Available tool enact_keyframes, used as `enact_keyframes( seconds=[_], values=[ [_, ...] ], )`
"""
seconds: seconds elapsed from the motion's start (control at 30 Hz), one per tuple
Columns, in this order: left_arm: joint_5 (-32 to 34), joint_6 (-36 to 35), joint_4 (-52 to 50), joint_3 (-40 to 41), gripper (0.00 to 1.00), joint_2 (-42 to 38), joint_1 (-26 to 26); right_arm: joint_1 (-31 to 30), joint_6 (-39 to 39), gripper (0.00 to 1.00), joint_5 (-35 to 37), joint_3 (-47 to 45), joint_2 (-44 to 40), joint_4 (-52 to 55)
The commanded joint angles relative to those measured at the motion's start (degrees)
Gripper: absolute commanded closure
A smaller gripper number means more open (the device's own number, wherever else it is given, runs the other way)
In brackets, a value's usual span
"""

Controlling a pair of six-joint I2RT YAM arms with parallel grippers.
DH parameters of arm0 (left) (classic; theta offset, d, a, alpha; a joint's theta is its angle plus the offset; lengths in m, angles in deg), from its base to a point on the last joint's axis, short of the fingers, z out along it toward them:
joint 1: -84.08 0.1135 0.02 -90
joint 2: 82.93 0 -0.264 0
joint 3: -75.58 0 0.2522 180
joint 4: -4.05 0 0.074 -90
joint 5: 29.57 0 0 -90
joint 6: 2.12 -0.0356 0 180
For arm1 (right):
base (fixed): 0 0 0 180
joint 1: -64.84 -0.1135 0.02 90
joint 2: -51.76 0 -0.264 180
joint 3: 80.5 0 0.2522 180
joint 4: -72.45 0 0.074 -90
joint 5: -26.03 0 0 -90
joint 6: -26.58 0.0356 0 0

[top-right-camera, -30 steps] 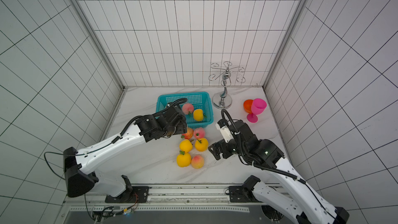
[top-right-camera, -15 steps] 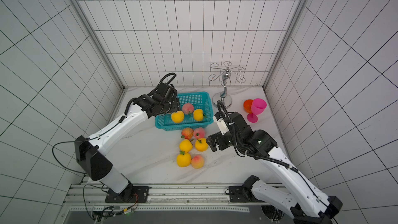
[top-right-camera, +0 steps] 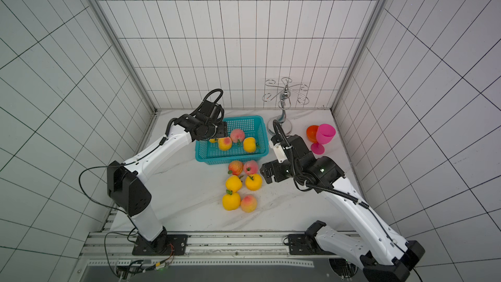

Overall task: Put the peaches into the basket
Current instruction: Place the peach in the basket, then pick up the peach from the center of the board.

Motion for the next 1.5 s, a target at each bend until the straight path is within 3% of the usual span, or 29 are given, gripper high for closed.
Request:
enact_keyframes(
  seconds=[0.0,0.33,0.8,1.17,1.47],
  values=[
    [-3.4,0.4,-0.2,-0.9,0.23,0.4,0.1,0.9,0.2,0.01,0.6,1.0,-0.3,1.7],
    [-5.1,6.5,-2.1,6.7,0.17,-6.5,-2.8,1.2,1.1,0.01,1.0,-1.0,-2.0,4.4],
    [3.6,22.3,-10.7,18.4,0.09,-21.9,-17.2,0.6,6.1,0.01,-4.2,-7.3,-6.9,5.5],
    [0.8,23.2,-10.6,28.1,0.08,-30.2,-20.0,-7.1,16.3,0.01,-0.6,-13.1,-8.4,2.2],
    [-5.9,20.3,-8.9,35.7,0.08,-39.5,-20.2,-18.5,28.7,0.01,3.8,-18.4,-2.0,-9.1]
  ],
)
